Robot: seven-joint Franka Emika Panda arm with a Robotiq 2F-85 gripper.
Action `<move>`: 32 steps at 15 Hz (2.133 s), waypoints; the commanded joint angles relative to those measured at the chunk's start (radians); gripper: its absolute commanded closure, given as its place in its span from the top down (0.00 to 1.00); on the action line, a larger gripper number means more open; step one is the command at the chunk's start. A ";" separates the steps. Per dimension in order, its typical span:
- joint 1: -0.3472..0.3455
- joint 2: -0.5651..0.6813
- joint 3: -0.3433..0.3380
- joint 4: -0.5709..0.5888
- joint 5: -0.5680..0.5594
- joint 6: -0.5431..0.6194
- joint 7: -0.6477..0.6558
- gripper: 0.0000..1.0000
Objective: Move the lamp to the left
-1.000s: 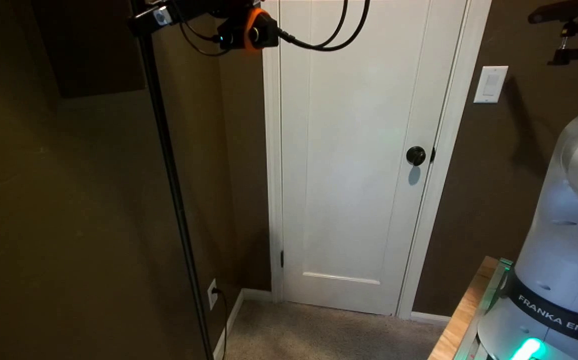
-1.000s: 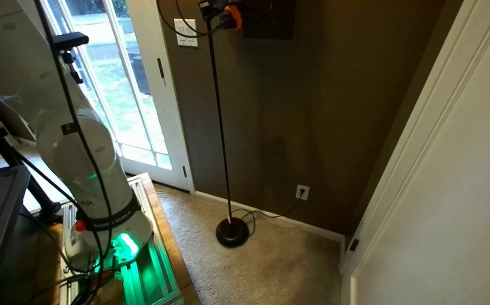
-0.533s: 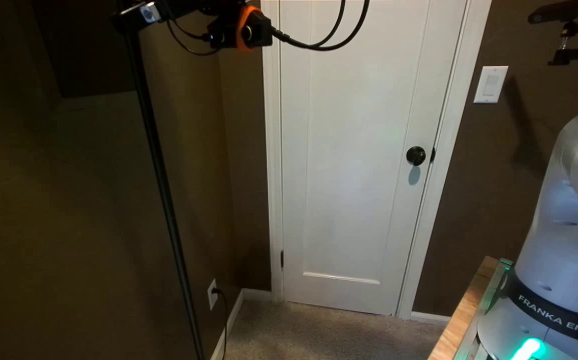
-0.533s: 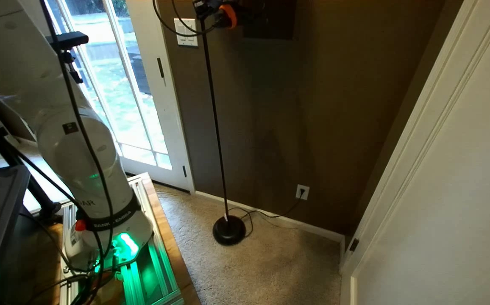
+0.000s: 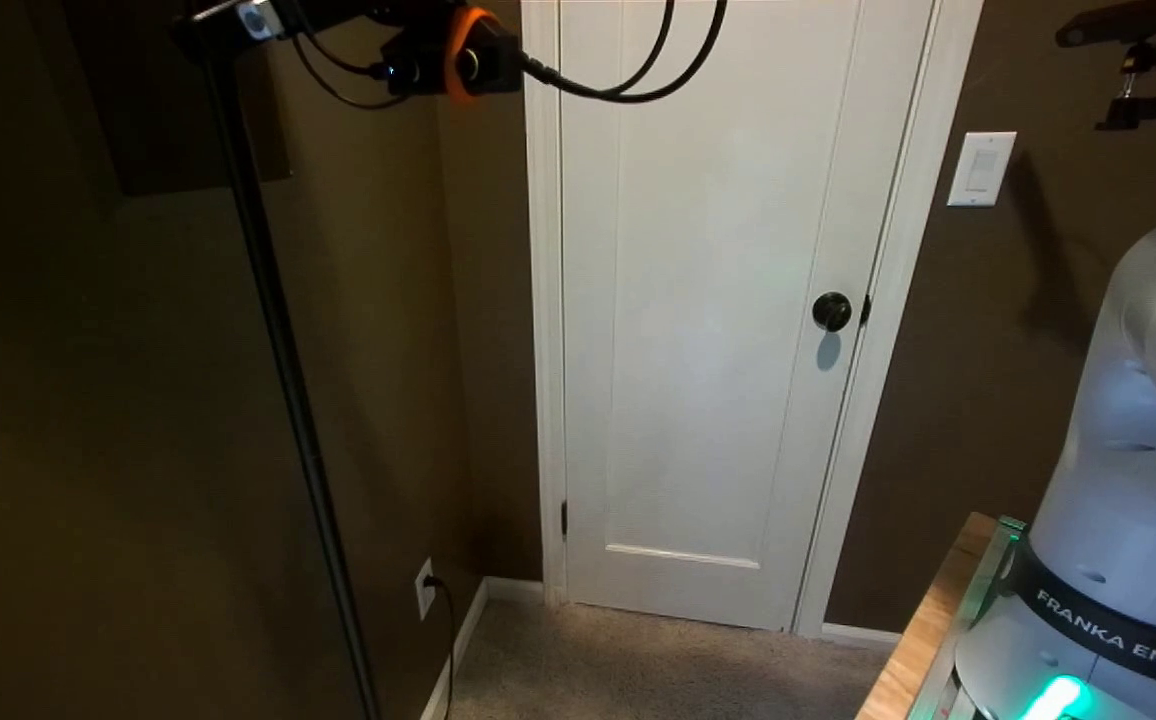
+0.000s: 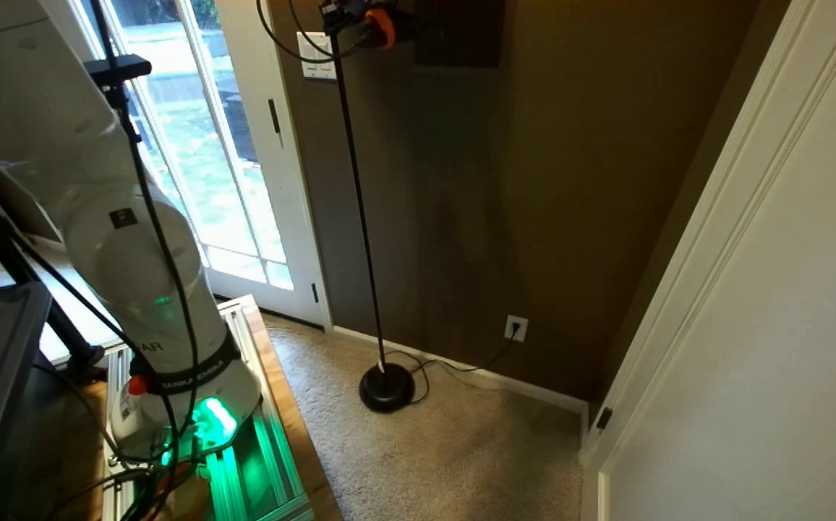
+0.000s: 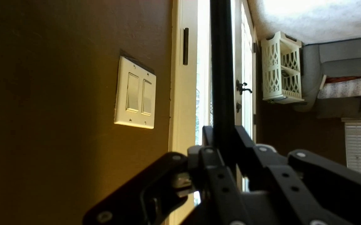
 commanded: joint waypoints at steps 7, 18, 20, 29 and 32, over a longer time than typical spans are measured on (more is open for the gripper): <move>0.014 0.072 0.013 0.145 0.020 -0.054 0.007 0.05; 0.017 0.077 0.022 0.140 0.029 -0.089 -0.050 0.05; 0.020 0.068 0.024 0.140 0.045 -0.077 -0.060 0.05; 0.024 0.071 0.027 0.154 0.050 -0.069 -0.094 0.05; 0.023 0.089 0.028 0.160 0.041 -0.064 -0.093 0.05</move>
